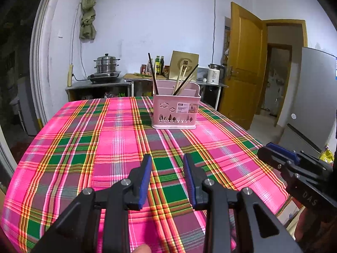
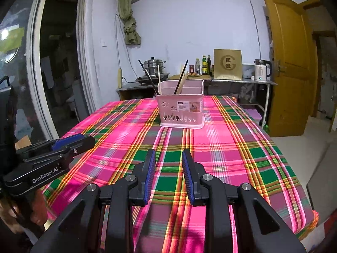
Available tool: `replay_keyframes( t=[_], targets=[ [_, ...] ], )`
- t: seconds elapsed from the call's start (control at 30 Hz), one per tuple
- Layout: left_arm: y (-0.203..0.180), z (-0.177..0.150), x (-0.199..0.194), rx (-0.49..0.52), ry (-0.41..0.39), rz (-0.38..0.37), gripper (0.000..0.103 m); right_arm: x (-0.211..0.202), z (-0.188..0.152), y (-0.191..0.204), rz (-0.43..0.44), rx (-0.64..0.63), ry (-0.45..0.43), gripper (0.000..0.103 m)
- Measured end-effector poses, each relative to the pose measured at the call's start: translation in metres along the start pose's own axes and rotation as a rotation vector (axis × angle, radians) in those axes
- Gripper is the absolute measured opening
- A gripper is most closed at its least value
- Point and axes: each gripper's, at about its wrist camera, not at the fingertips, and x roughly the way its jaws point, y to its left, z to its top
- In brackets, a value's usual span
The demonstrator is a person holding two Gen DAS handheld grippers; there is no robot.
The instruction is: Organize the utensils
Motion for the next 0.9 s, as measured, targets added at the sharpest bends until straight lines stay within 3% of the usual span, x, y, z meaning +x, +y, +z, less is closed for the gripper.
replay_keyframes(
  t=[0.9],
  targets=[
    [-0.0044, -0.0083, 0.0027, -0.006, 0.016, 0.003, 0.032, 0.0003, -0.0036, 0.0041, -0.001, -0.002, 0.005, 0.027]
  ],
)
